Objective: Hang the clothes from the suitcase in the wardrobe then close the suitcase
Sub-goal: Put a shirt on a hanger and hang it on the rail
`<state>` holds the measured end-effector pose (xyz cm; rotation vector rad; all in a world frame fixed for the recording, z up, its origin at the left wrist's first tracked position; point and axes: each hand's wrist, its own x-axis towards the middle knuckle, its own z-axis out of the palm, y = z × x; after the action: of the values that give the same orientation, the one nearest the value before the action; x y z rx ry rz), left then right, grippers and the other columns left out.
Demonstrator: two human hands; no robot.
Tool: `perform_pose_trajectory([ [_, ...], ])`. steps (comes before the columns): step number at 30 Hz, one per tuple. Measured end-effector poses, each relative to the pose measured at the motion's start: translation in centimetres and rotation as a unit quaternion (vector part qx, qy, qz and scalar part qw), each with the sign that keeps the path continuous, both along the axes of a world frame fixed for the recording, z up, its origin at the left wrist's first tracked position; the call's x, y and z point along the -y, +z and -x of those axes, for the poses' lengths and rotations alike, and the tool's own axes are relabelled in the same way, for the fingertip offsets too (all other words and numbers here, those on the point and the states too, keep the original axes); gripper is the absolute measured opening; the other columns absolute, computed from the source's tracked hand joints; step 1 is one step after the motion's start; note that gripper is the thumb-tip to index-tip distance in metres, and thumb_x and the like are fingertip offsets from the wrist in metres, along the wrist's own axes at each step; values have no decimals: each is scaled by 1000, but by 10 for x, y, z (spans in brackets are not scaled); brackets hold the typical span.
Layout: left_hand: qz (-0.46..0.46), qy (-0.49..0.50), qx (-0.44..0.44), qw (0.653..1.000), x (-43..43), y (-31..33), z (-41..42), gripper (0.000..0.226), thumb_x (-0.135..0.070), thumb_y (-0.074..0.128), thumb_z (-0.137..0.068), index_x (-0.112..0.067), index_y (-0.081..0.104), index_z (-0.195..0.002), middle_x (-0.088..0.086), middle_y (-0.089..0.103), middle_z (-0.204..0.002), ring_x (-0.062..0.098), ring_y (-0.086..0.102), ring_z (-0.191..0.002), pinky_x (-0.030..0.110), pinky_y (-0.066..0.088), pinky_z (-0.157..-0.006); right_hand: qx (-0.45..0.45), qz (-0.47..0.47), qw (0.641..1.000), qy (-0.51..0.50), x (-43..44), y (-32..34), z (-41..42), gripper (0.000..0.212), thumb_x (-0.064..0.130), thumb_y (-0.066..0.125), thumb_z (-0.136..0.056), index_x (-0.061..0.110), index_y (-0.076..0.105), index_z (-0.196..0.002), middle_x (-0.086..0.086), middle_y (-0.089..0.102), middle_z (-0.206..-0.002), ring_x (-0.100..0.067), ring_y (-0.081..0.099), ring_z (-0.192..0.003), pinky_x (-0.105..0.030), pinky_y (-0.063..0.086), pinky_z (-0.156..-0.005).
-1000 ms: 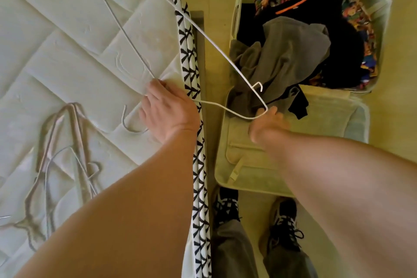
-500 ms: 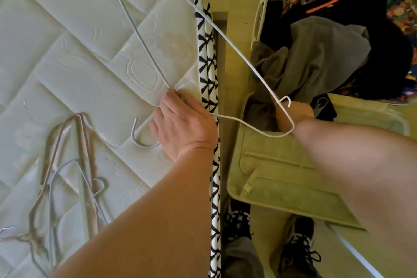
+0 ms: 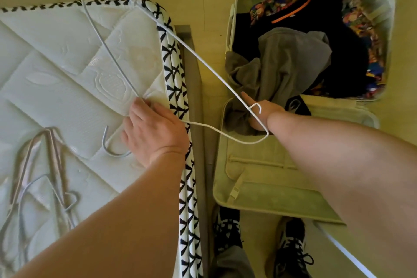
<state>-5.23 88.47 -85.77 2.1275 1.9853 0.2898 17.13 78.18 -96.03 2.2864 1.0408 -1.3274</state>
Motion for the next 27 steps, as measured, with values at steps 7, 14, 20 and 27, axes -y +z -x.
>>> perform_pose_trajectory([
  [7, -10, 1, -13, 1000, -4, -3, 2, 43, -37, 21, -99, -10, 48, -118, 8, 64, -106, 33, 53, -95, 48, 40, -88, 160, -95, 982, -24, 17, -1, 6, 30, 12, 44, -96, 10, 66, -115, -18, 66, -118, -40, 63, -109, -43, 50, -85],
  [14, 1, -3, -10, 1000, -3, -4, 7, 41, -37, 20, -99, -10, 45, -117, 9, 62, -110, 33, 52, -96, 48, 40, -89, 248, -98, 963, -44, 47, 40, 13, 33, 7, 43, -95, 9, 63, -121, -16, 59, -122, -38, 60, -110, -42, 50, -83],
  [20, 151, -15, 33, 988, -8, 30, 7, 32, -39, 21, -97, -17, 39, -112, 11, 57, -111, 32, 52, -101, 52, 42, -97, 302, -132, 934, -140, 90, 174, -22, 28, 21, 49, -100, 10, 52, -127, -12, 41, -131, -34, 51, -112, -41, 41, -75],
  [27, 373, 22, 64, 925, -25, 209, -15, 28, -20, 47, -104, 0, 51, -123, 13, 59, -105, 33, 56, -101, 41, 46, -87, 338, -254, 889, -175, 106, 396, -51, 21, 19, 43, -102, 10, 55, -117, -13, 52, -131, -37, 52, -116, -40, 38, -76],
])
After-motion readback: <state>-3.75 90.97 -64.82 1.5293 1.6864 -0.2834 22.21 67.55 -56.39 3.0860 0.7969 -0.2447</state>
